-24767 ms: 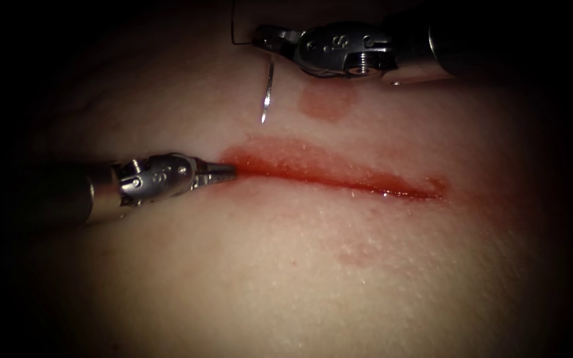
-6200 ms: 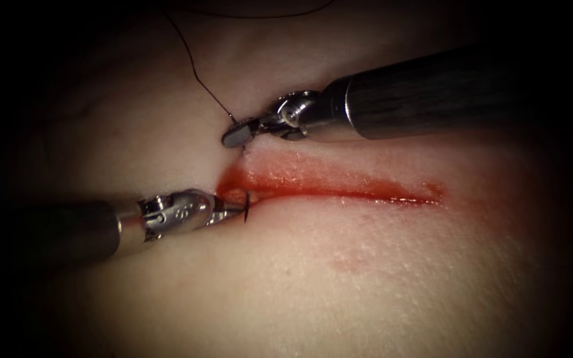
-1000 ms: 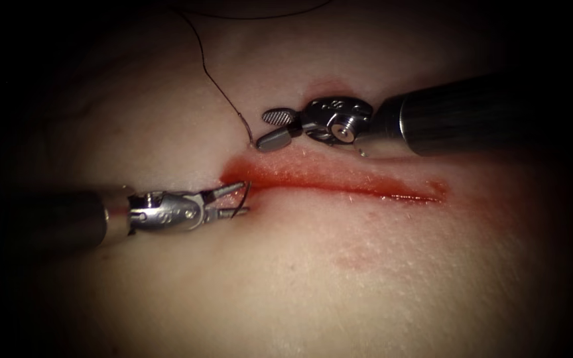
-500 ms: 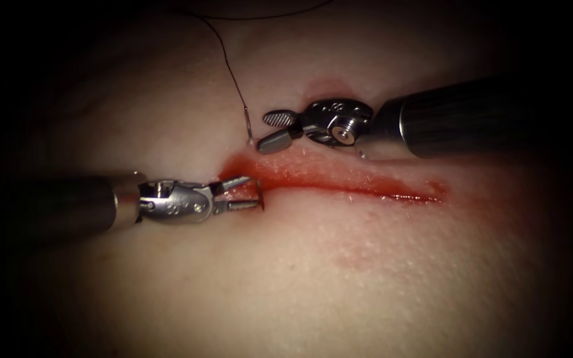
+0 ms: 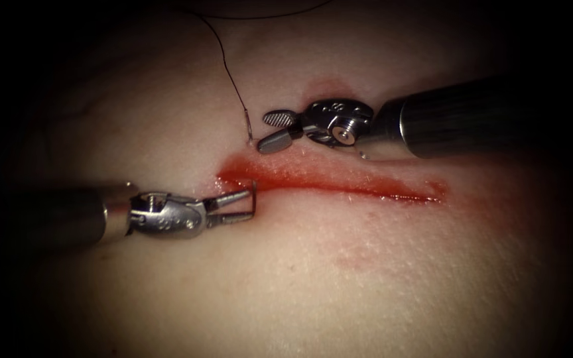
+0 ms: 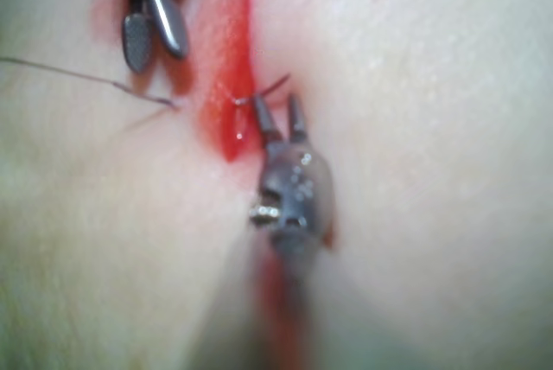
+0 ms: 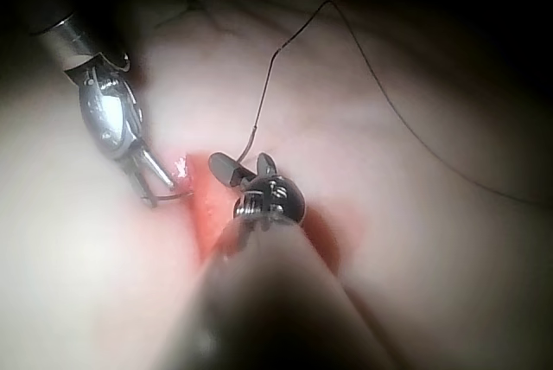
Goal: Wound Closure
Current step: Use the left gripper to pull the needle through.
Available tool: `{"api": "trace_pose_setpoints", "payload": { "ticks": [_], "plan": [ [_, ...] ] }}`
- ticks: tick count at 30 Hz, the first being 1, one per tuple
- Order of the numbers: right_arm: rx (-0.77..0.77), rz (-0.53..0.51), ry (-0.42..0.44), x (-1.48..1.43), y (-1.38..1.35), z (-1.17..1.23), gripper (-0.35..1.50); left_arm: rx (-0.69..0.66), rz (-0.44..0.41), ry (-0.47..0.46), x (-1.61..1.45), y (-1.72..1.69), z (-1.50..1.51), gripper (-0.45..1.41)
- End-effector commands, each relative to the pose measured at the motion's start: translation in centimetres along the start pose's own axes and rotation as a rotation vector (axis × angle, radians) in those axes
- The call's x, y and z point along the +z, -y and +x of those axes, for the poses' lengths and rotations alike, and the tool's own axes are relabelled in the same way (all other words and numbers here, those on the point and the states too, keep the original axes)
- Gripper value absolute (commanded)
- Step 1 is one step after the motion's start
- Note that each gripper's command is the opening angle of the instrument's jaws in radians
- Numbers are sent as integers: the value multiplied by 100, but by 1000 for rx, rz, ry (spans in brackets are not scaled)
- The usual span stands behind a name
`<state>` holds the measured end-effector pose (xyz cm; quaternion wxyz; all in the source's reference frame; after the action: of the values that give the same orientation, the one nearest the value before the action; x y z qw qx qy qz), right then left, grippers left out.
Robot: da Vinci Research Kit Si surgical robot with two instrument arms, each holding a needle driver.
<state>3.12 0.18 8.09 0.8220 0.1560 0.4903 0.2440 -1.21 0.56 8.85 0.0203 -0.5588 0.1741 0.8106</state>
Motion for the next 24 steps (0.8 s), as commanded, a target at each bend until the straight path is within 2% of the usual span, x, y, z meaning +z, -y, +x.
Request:
{"api": "trace_pose_setpoints", "payload": {
  "ticks": [1,15,24],
  "plan": [
    [0,2,0,8,1,-4,140,19,0,0,8,-3,-3,0],
    [-2,7,-2,8,3,-4,140,49,-16,6,21,8,-25,-1],
    [-4,9,-2,9,3,-6,138,67,-25,-14,30,5,-11,0]
  ]
}}
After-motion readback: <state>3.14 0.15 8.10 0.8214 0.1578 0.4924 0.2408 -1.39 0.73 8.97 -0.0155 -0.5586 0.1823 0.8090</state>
